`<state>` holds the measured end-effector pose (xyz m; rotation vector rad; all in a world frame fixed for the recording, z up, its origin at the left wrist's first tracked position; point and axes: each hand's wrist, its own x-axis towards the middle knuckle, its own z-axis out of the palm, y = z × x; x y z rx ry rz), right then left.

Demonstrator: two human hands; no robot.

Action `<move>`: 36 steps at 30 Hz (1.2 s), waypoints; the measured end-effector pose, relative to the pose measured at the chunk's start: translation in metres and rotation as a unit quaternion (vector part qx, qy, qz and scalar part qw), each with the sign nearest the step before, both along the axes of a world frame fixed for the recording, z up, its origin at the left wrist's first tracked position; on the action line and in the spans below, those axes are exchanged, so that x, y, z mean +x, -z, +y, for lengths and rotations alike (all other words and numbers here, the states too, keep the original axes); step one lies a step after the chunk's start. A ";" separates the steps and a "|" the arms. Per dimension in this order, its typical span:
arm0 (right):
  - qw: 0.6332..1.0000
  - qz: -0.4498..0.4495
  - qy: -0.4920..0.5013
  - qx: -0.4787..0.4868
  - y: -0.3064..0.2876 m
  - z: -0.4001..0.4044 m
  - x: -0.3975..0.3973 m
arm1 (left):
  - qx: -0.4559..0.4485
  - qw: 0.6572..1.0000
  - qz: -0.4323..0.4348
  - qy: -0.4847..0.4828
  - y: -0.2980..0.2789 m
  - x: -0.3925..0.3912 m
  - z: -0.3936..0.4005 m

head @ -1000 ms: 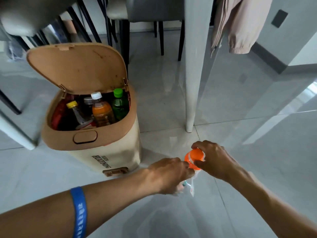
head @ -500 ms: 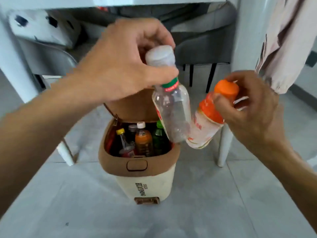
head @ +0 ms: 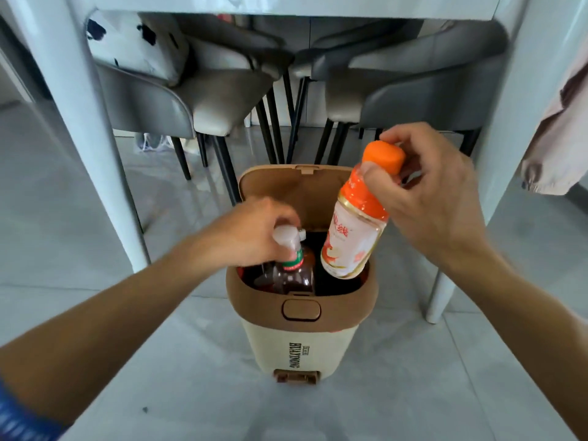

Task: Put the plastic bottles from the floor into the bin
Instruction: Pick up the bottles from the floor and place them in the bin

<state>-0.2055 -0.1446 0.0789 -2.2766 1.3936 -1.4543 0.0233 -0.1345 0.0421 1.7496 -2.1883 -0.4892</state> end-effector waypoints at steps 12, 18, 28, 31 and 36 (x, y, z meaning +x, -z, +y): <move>0.976 0.174 -0.019 0.128 0.073 -0.020 0.018 | 0.116 0.992 -0.060 0.002 0.051 0.014 -0.013; 0.913 0.351 -0.012 0.207 0.105 -0.030 0.015 | 0.064 0.997 -0.010 -0.036 0.043 0.016 -0.018; 0.896 0.436 0.002 0.078 0.103 -0.045 0.027 | -0.012 0.989 -0.144 -0.031 0.067 0.005 -0.028; 0.889 0.437 0.008 0.135 0.108 -0.042 0.030 | 0.004 0.979 -0.199 -0.034 0.063 0.005 -0.027; 0.880 0.452 -0.019 0.143 0.102 -0.041 0.032 | -0.013 0.977 -0.206 -0.046 0.051 -0.008 -0.029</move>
